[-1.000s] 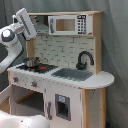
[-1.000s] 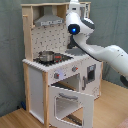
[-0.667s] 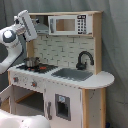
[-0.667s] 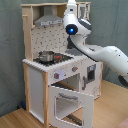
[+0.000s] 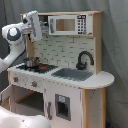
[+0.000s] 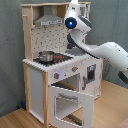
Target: Play with the kitchen
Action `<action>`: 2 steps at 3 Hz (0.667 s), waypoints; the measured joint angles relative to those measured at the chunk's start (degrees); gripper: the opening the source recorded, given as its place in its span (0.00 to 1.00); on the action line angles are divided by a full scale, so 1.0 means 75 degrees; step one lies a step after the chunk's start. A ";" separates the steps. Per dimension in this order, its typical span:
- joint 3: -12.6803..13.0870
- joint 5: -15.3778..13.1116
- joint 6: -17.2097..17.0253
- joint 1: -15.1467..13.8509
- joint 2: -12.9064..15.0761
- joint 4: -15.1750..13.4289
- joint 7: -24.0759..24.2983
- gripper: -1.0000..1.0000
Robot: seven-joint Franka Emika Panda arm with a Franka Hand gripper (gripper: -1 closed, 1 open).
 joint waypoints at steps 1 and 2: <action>0.0034 0.0000 -0.0788 -0.0037 0.0147 -0.0053 -0.0032 0.00; -0.0178 -0.0019 -0.1446 -0.0154 0.0261 -0.0189 -0.0331 0.00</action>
